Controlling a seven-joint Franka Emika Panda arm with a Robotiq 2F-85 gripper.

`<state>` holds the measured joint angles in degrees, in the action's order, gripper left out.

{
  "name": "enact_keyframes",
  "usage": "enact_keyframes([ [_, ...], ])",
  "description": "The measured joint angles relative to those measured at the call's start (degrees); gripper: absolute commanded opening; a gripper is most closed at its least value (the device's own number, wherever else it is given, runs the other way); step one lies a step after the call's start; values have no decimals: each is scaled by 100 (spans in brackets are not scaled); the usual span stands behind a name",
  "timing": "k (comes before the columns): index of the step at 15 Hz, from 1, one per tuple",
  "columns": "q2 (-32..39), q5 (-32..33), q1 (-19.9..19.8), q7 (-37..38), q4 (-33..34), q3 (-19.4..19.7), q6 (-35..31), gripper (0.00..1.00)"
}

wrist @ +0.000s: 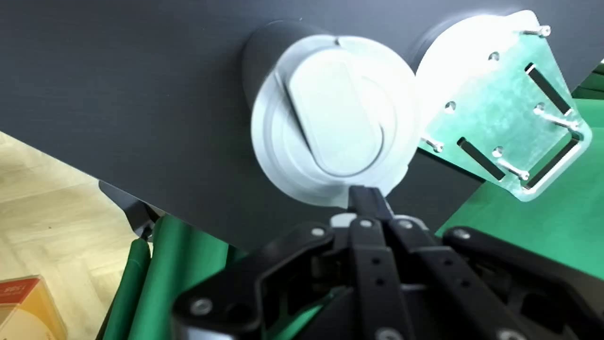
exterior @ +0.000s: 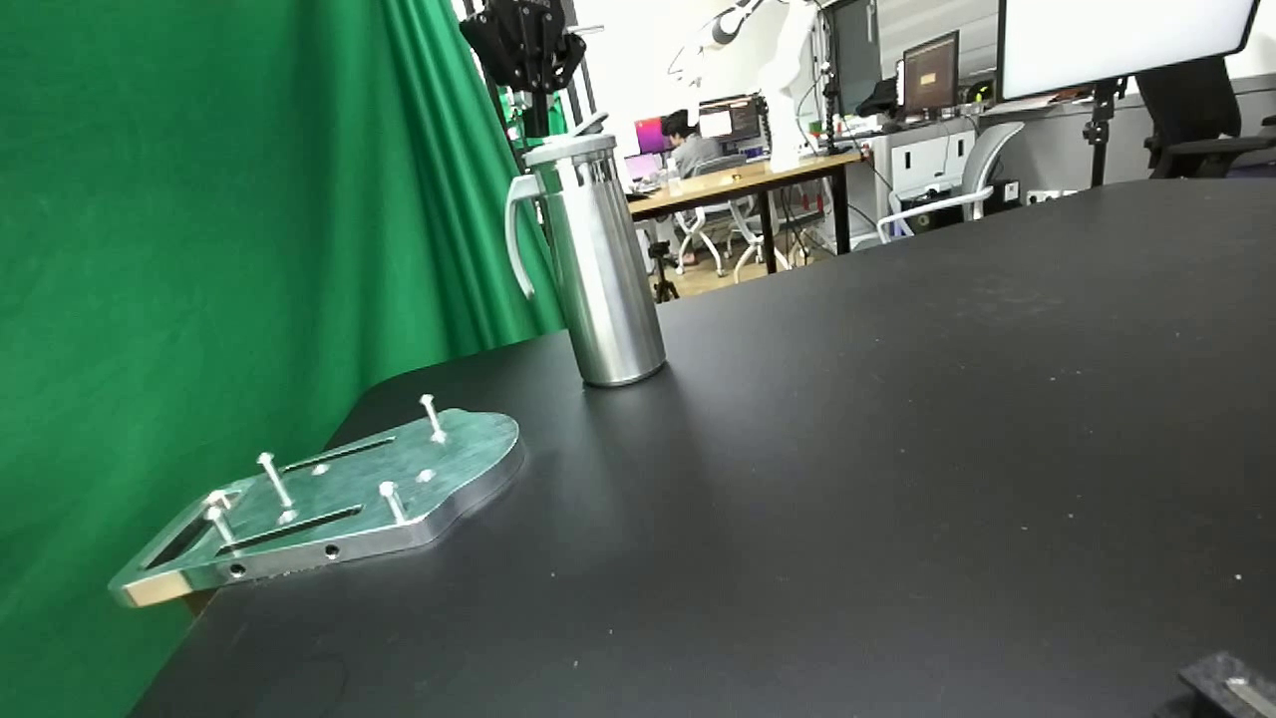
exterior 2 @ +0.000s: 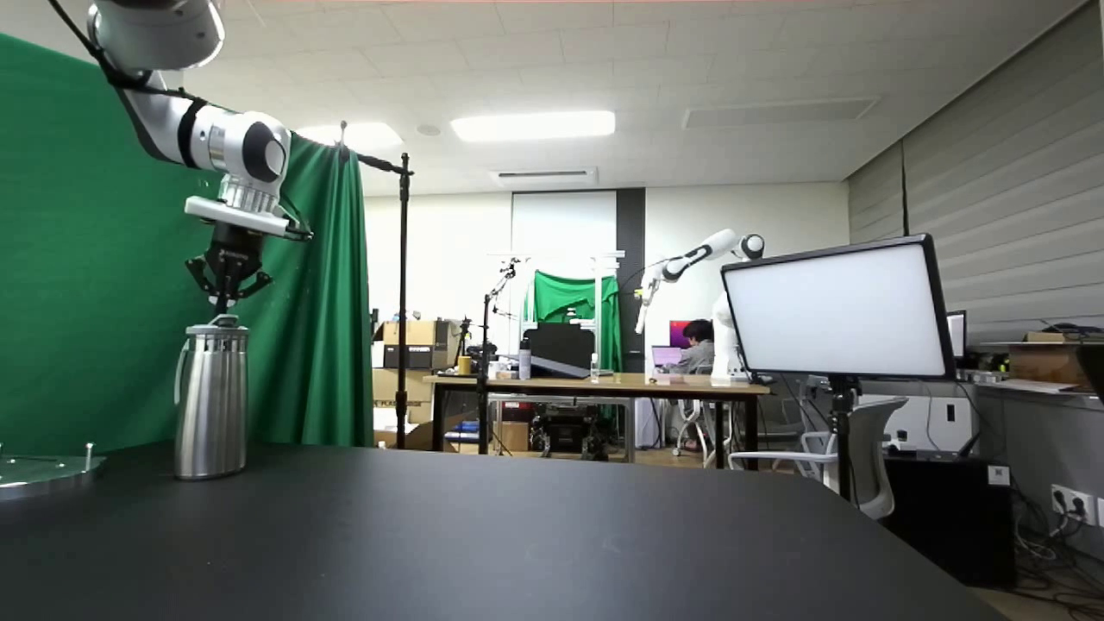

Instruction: Open the flask

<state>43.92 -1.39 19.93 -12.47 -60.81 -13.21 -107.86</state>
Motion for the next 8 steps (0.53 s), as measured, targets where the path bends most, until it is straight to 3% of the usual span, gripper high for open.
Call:
enact_keyframes([
  [3, -240, -150, -47, 0, 17, -7, -16, 0],
  [4, -342, -197, -75, 0, 10, -7, -14, 26],
  [6, -549, -226, -141, 2, -39, -1, 7, 33],
  [8, -758, -224, -214, 2, -166, 24, 75, 47],
])
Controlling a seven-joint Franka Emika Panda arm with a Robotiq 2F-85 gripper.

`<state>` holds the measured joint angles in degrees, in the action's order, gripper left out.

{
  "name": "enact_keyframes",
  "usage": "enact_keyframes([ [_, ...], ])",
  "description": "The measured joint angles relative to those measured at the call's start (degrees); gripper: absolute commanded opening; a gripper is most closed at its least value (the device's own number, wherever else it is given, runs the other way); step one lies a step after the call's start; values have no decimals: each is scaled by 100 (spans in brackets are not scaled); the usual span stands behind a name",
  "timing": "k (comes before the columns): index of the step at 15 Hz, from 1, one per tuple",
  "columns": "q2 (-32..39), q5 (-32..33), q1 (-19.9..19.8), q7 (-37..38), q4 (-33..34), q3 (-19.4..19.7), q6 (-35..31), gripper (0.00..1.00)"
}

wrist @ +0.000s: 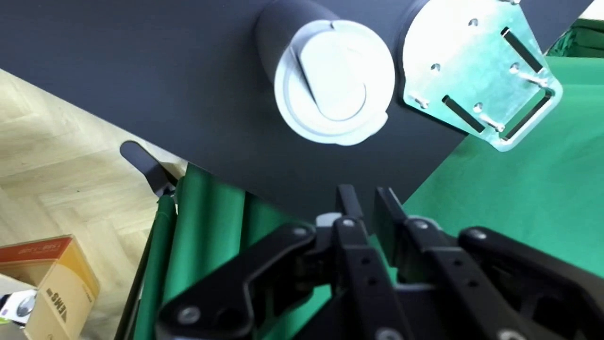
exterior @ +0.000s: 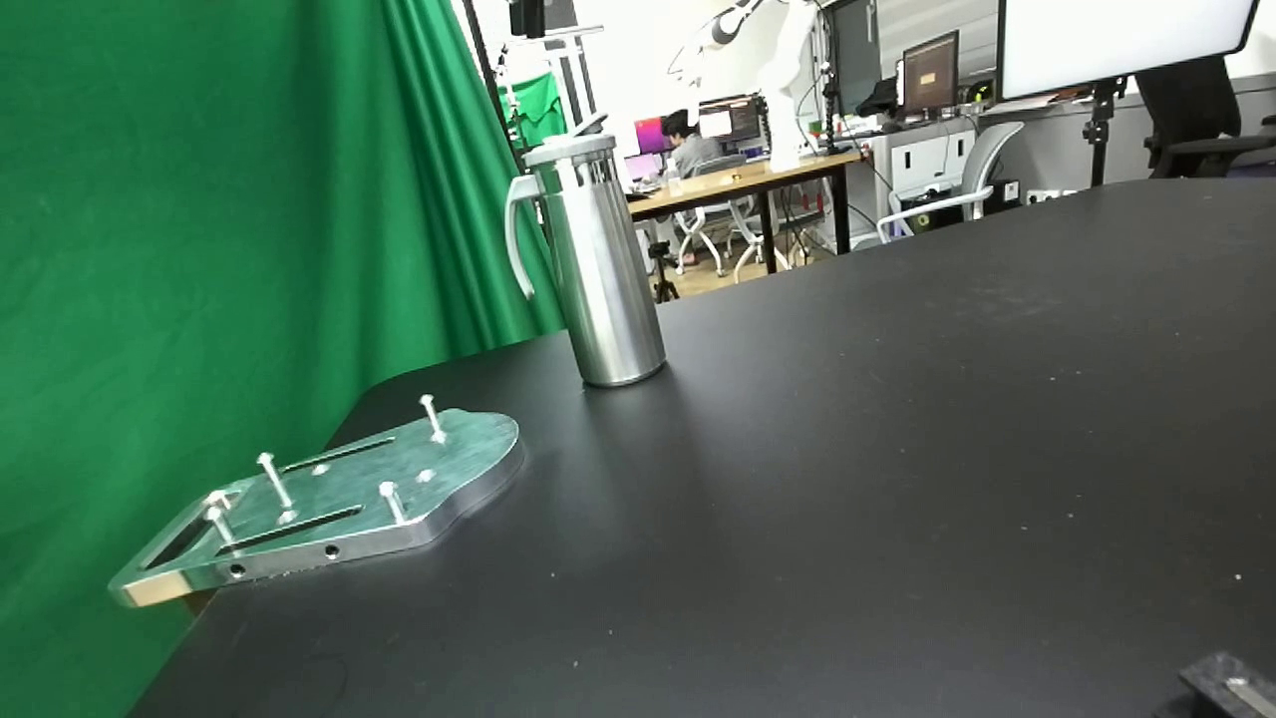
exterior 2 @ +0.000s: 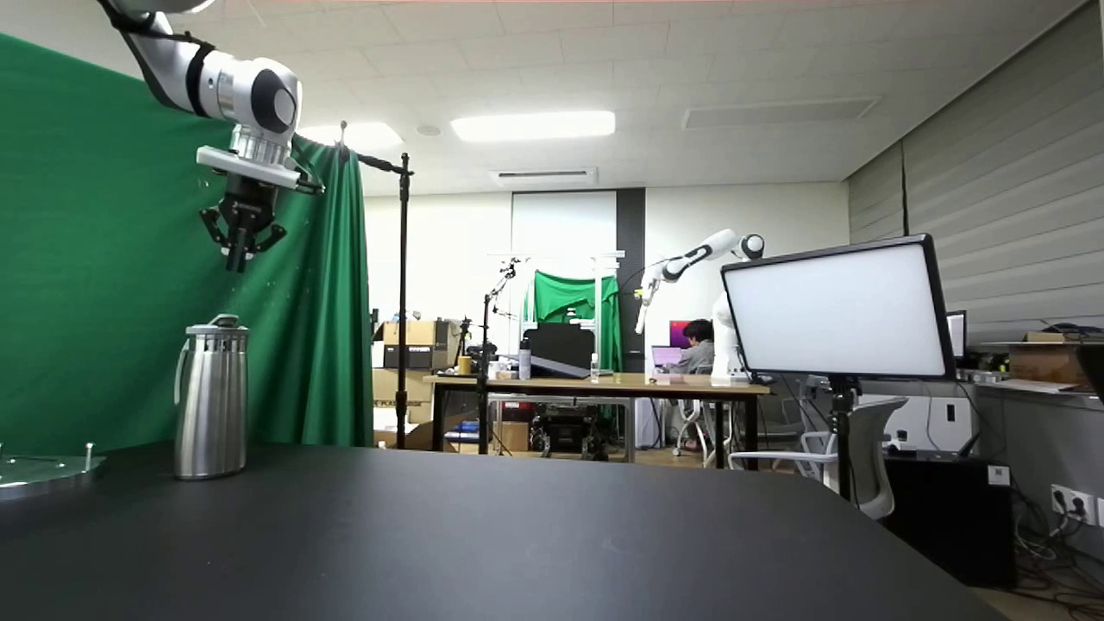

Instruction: Open the flask

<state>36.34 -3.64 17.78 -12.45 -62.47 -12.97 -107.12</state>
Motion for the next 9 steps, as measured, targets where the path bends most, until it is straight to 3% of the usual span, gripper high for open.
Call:
enact_keyframes([
  [3, -313, -25, -167, -2, -337, 7, 222, 67],
  [4, -413, -68, -231, -5, -469, 7, 321, 50],
  [7, -662, -124, -377, -5, -802, 8, 553, 67],
  [9, -715, -131, -390, -5, -880, 7, 560, 68],
])
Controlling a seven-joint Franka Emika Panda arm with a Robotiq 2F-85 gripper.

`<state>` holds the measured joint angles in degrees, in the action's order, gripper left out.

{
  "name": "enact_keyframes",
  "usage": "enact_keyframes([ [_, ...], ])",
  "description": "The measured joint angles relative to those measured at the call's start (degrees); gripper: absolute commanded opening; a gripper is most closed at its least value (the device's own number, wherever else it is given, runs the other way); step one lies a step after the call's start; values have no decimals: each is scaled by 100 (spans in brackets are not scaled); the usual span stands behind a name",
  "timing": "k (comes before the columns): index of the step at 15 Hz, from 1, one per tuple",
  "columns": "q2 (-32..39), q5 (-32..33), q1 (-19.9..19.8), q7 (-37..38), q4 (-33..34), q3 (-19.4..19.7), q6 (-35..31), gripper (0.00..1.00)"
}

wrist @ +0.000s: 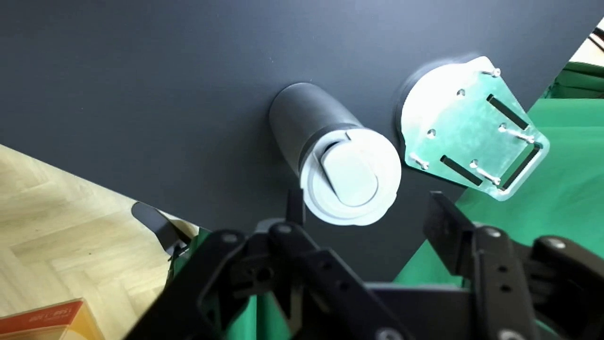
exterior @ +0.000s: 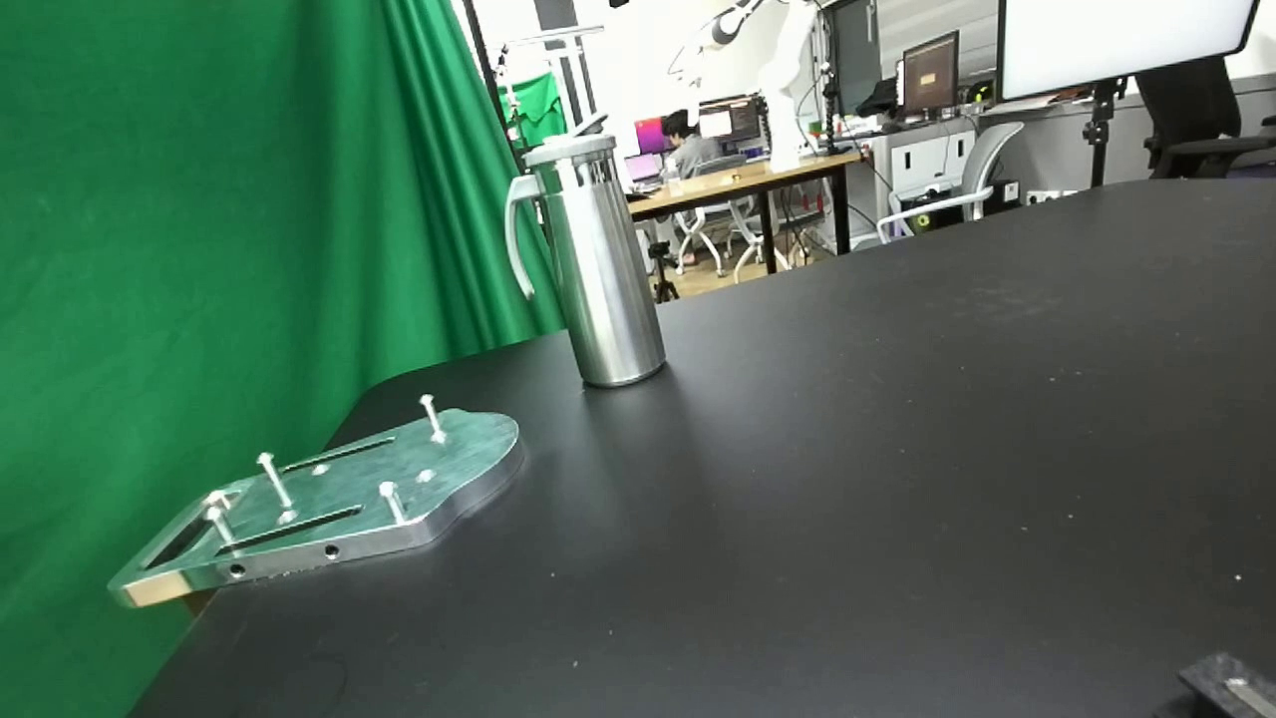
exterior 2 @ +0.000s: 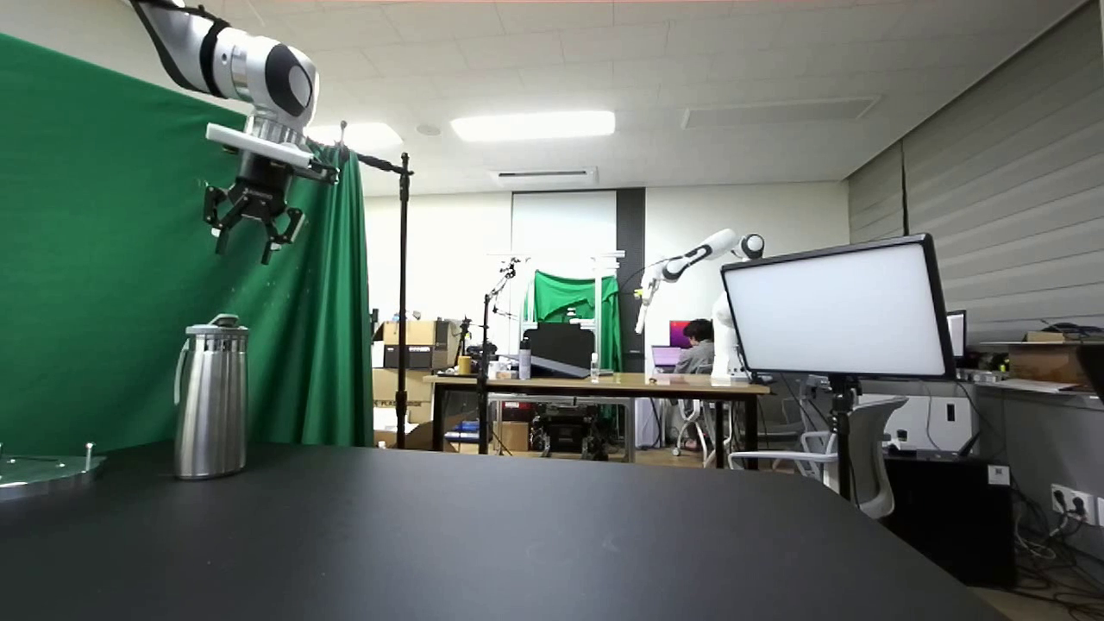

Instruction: Open the flask

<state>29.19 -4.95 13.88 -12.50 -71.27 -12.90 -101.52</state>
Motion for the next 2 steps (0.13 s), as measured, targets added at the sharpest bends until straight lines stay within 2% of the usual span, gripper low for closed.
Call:
enact_keyframes([
  [2, -8, 0, 4, 0, -29, -2, 0, 67],
])
